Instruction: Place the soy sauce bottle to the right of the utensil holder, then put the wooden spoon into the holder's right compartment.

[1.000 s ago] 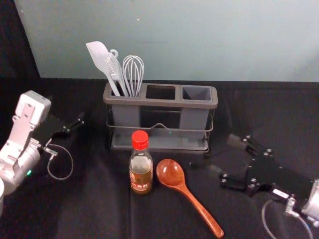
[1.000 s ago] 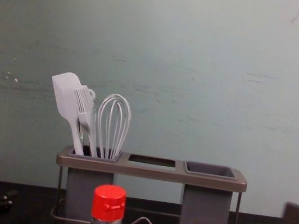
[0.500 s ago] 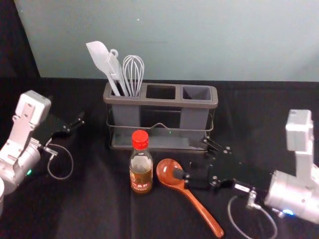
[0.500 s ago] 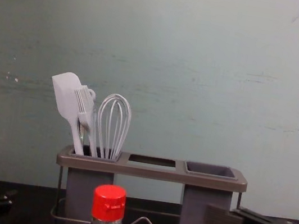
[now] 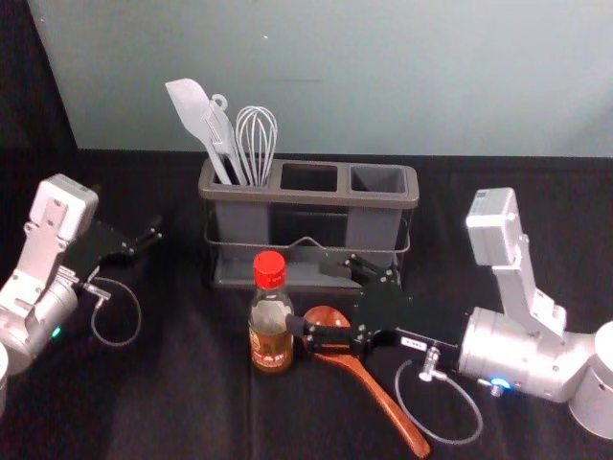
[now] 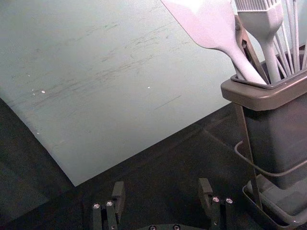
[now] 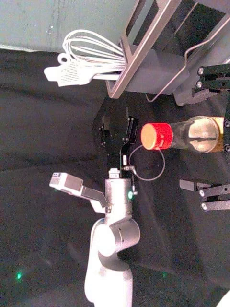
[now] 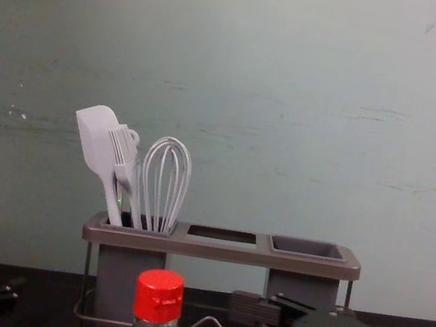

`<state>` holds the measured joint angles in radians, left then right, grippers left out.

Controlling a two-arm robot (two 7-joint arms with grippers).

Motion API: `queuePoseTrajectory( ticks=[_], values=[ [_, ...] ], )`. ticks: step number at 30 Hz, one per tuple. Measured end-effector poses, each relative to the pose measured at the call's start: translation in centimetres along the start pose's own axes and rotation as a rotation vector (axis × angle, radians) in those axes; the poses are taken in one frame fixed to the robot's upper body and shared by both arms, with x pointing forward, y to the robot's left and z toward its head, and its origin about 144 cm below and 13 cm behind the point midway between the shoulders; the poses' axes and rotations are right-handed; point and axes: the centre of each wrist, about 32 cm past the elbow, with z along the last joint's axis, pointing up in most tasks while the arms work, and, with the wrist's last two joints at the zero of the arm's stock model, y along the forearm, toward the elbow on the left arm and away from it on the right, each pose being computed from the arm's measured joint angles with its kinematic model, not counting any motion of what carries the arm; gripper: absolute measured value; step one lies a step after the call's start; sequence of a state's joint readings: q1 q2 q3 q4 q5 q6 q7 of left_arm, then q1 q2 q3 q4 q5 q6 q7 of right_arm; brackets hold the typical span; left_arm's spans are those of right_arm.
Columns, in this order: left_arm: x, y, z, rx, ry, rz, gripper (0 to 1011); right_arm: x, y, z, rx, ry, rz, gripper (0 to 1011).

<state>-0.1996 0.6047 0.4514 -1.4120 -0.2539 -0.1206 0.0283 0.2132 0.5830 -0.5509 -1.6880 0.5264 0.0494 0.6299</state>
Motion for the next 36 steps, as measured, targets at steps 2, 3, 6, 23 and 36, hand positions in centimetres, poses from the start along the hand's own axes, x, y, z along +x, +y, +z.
queuePoseTrajectory(
  ticks=[2,3,6,23,36],
  values=[
    [0.0,0.0,0.0,0.000,0.000,0.000,1005,0.1,0.5,0.1,-0.004,-0.004,-0.002,1002],
    [0.0,0.0,0.0,0.000,0.000,0.000,1005,0.1,0.7,0.1,-0.005,-0.004,-0.001,1003],
    [0.0,0.0,0.0,0.000,0.000,0.000,1005,0.2,1.3,0.2,-0.008,-0.011,0.001,1002],
    [0.0,0.0,0.0,0.000,0.000,0.000,1005,0.6,4.4,-0.3,0.025,-0.048,0.013,1002],
    [0.0,0.0,0.0,0.000,0.000,0.000,1005,0.5,5.1,-0.6,0.037,-0.060,0.016,1002]
  ],
)
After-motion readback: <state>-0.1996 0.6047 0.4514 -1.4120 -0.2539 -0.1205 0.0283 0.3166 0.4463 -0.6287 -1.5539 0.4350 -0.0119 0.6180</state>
